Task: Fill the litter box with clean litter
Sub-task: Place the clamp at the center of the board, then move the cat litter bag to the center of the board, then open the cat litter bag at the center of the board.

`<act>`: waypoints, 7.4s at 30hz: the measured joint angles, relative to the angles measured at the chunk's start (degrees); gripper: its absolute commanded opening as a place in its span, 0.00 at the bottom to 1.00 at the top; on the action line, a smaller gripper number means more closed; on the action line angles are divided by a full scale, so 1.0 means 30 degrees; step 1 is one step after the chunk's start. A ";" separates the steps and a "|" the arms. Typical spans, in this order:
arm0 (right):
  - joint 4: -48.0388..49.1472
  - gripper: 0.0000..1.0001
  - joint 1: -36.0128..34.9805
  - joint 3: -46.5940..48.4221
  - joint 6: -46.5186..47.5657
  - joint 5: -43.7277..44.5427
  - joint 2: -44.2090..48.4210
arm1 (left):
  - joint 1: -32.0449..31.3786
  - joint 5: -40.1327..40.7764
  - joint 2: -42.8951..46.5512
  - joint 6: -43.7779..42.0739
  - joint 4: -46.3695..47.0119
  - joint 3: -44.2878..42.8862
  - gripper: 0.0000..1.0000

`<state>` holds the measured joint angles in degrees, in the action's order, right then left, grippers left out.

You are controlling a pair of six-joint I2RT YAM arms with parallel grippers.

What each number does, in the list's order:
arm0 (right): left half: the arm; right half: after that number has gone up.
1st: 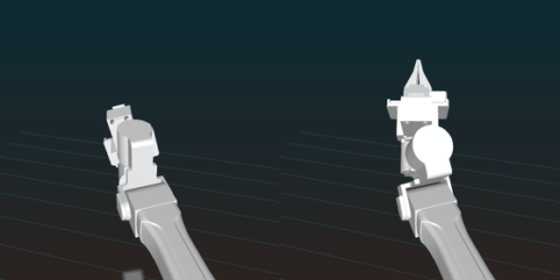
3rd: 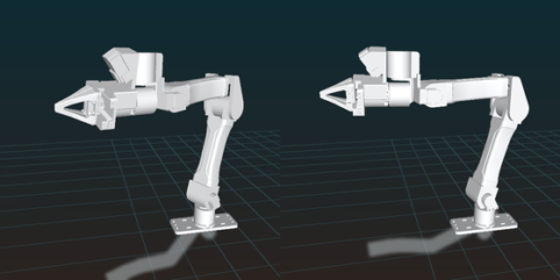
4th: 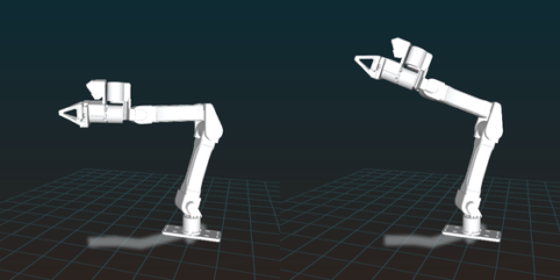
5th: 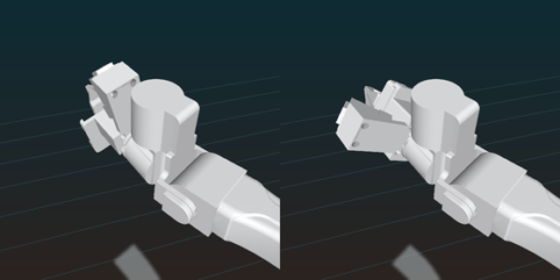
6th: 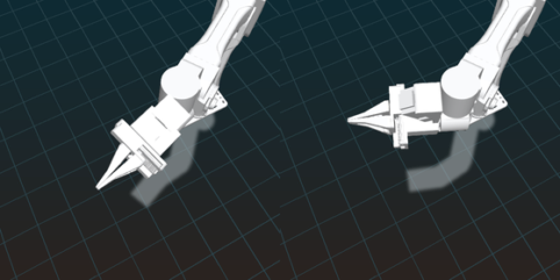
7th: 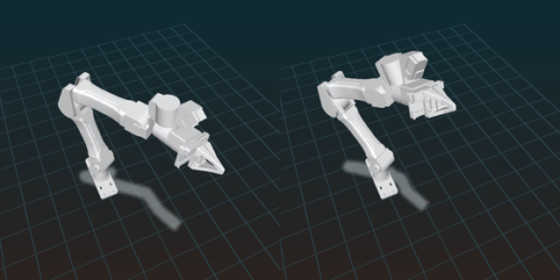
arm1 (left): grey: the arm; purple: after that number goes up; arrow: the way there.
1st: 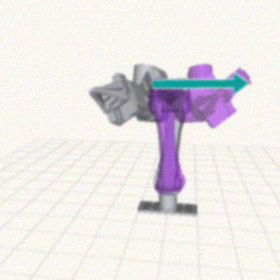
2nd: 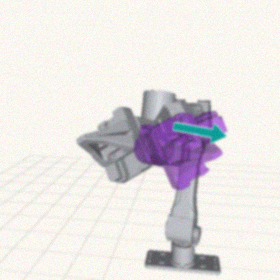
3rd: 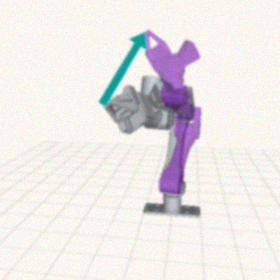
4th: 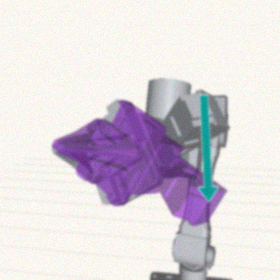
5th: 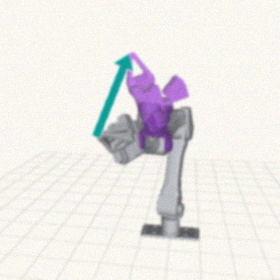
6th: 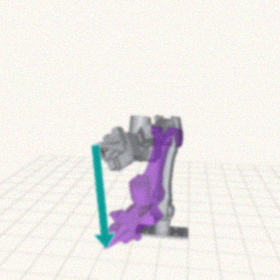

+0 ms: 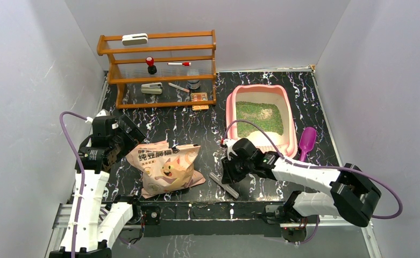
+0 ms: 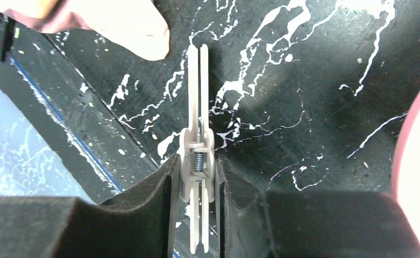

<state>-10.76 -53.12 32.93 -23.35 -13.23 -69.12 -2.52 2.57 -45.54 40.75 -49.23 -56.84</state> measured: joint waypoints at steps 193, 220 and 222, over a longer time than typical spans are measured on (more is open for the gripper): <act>0.3271 0.00 0.2521 1.4928 1.0892 -0.7665 -0.8925 | -0.0095 -1.7573 -0.8429 -2.4888 0.3592 -0.5129 0.96; 0.5829 0.54 0.2419 1.2021 0.9697 -0.4932 -0.6645 | -0.3483 -1.4120 -1.0287 -2.9857 -0.0022 -0.6484 0.00; 0.5821 0.64 0.2477 1.1599 0.9085 -0.3985 -0.5807 | -0.3483 -1.4127 -0.9544 -2.9594 0.0335 -0.5996 0.00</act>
<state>6.70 -45.69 67.72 3.90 -25.19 -86.54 -12.97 -39.81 -74.17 -48.03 -48.23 -74.83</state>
